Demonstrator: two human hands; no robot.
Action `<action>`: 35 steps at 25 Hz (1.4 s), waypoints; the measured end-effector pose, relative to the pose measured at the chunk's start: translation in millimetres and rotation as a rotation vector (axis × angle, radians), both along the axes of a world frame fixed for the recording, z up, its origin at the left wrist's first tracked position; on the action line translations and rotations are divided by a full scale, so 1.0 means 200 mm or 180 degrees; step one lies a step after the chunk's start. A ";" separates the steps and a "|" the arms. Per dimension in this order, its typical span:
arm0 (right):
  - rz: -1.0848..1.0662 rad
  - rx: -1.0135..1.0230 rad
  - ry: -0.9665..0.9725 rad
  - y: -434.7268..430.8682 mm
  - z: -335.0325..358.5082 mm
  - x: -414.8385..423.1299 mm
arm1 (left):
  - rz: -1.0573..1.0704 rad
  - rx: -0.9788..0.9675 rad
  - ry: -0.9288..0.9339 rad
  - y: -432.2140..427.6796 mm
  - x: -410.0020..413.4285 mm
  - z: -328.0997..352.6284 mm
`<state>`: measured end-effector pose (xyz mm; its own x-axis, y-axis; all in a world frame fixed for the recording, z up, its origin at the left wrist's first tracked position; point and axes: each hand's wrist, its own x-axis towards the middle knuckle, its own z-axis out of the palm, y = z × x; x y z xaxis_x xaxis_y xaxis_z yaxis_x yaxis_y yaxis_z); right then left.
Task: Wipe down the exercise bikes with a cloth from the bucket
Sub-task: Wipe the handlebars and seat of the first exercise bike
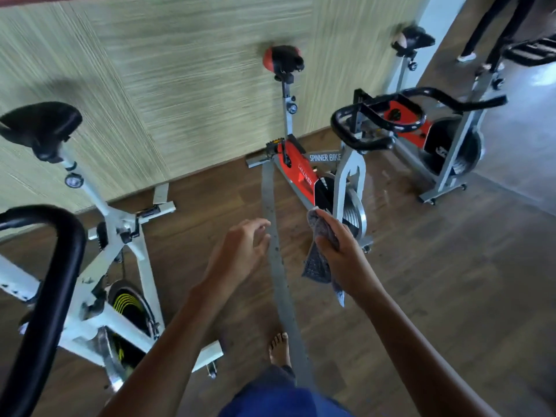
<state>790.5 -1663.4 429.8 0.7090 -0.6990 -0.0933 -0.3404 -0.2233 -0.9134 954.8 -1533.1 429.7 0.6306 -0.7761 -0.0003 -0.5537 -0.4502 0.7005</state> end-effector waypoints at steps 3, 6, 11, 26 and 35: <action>0.0143 0.0053 0.0029 -0.21 0.00 0.26 | 0.0205 0.0004 0.0105 -0.17 0.22 0.02; 0.0465 0.0088 0.0046 -0.37 -0.04 0.58 | 0.0449 0.0063 0.0067 -0.28 0.45 0.04; 0.1170 0.0256 0.0006 -0.60 -0.12 1.21 | 0.1031 0.0198 0.0084 -0.37 0.87 0.00; 0.3415 0.0441 -0.0008 -0.34 -0.13 2.97 | 0.3792 0.0080 0.0202 -0.11 1.89 0.03; 0.3440 0.0335 -0.0289 0.05 -0.38 3.70 | 0.4298 -0.0226 0.0478 0.11 2.70 -0.19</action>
